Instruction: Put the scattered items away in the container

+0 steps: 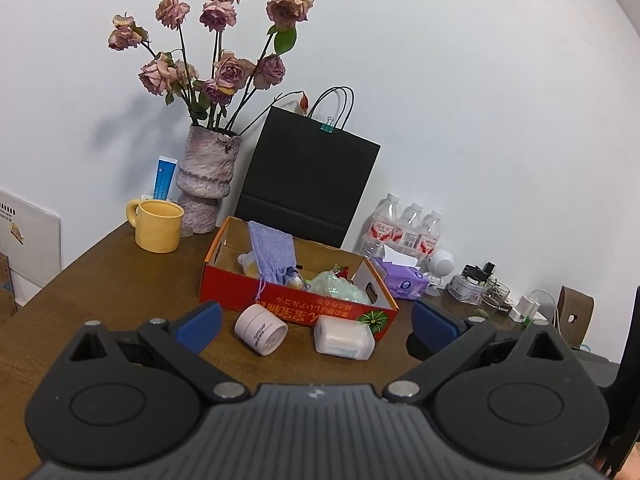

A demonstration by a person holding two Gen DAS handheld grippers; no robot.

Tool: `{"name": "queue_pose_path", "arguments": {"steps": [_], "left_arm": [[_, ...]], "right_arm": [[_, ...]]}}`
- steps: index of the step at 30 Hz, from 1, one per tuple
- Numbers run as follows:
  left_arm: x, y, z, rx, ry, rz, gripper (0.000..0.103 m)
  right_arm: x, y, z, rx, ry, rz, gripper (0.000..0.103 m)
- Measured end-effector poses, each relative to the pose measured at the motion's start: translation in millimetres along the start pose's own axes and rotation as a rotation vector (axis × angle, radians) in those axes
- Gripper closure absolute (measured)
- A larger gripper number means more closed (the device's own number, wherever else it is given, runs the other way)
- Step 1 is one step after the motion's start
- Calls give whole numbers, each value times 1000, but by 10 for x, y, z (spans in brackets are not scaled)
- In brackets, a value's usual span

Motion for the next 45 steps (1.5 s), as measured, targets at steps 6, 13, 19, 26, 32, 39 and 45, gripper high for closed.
{"name": "queue_pose_path", "arguments": {"steps": [6, 13, 19, 26, 32, 39, 45], "left_arm": [[-54, -196, 40, 9, 7, -5, 0], [-134, -377, 64, 25, 26, -5, 0], [-240, -479, 31, 15, 41, 3, 0], [-387, -518, 27, 1, 39, 26, 0], [-462, -528, 16, -3, 51, 42, 0], [-519, -507, 72, 4, 40, 58, 0], [-574, -474, 97, 10, 42, 74, 0]], "right_arm": [[-66, -197, 44, -7, -25, 2, 0], [-171, -358, 85, 6, -29, 6, 0], [-240, -499, 122, 11, -46, 2, 0], [-311, -613, 124, 1, -55, -1, 0], [-383, -650, 142, 3, -52, 7, 0], [-447, -666, 127, -6, -48, 16, 0], [-492, -658, 100, -14, -36, 24, 0]]}}
Point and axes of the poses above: each gripper's, at about its wrist camera, not at the fingertips, and y roughly the way its jaws point, z to its left, x to its top, the point moved 8 cm from there along y, roughly the way its jaws point, and after that the axes turned 7 degrees about -y, right-handed, at the moved point
